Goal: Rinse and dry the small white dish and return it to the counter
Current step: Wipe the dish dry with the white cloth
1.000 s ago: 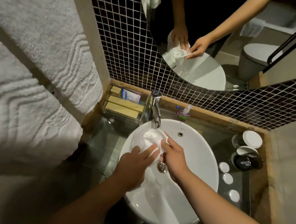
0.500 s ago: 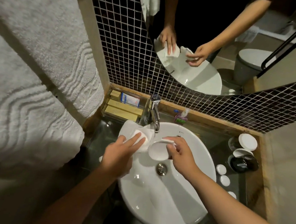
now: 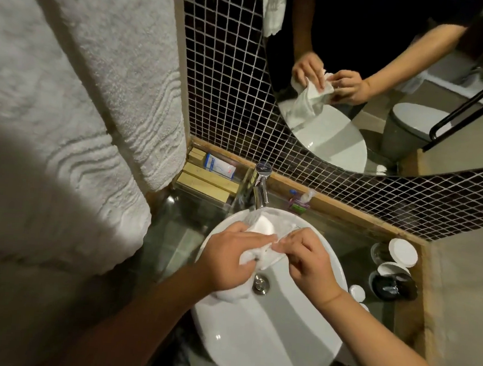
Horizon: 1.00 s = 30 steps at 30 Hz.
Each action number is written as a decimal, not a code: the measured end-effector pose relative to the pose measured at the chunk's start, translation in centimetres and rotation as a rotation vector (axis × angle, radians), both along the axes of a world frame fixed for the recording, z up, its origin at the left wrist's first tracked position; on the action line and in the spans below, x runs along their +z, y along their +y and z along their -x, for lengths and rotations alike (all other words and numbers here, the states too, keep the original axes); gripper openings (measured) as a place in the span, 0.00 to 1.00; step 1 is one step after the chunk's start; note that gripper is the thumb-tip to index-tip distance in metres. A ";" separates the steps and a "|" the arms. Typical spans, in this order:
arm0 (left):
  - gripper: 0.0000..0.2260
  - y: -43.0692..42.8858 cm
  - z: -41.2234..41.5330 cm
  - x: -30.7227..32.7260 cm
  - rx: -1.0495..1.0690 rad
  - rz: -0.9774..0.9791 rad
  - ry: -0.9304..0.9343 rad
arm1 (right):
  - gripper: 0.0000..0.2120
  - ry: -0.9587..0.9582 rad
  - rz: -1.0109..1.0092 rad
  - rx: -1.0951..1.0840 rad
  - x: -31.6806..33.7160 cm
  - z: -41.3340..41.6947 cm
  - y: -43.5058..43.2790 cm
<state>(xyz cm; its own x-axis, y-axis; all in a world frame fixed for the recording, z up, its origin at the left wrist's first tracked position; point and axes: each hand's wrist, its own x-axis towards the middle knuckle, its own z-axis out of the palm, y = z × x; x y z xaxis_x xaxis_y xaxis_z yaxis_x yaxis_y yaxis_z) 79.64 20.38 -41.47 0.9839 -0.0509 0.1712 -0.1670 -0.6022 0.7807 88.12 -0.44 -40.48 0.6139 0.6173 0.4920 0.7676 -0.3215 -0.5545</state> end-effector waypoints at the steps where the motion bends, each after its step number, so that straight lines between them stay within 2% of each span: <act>1: 0.27 0.1 -0.1 -0.1 0.024 0.024 0.010 | 0.10 -0.010 0.006 -0.012 -0.2 0.0 0.1; 3: 0.29 0.4 0.0 -0.2 0.075 0.048 0.013 | 0.17 -0.021 0.022 -0.027 -0.7 0.3 0.5; 7: 0.28 0.6 0.3 -0.1 0.091 0.095 -0.063 | 0.21 0.027 0.073 -0.091 -0.9 0.7 1.0; 11: 0.26 0.3 0.6 0.1 0.062 0.040 -0.170 | 0.24 0.134 0.159 -0.145 -0.4 0.8 1.6; 15: 0.27 0.2 1.1 -0.1 0.032 -0.019 -0.266 | 0.18 0.233 0.178 -0.197 0.1 1.1 1.8; 19: 0.27 0.4 1.8 0.0 0.052 -0.033 -0.139 | 0.16 0.390 0.104 -0.304 -0.3 1.1 1.6; 25: 0.34 0.6 2.8 -0.4 0.051 -0.095 0.063 | 0.15 0.436 -0.010 -0.461 0.1 0.8 0.9; 27: 0.36 0.2 3.2 -0.7 0.077 -0.055 0.085 | 0.16 0.587 -0.114 -0.539 0.1 0.9 1.0; 30: 0.36 -1.1 3.5 -0.5 0.077 0.067 0.035 | 0.08 1.033 -0.300 -0.707 -0.2 1.7 2.0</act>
<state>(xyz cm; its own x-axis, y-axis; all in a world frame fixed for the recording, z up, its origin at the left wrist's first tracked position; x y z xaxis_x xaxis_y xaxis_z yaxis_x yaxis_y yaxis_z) 76.13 19.24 -41.99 0.9899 0.0354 0.1375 -0.0945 -0.5582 0.8243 86.42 1.53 -40.70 0.9381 -0.0484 -0.3430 -0.3442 -0.2406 -0.9075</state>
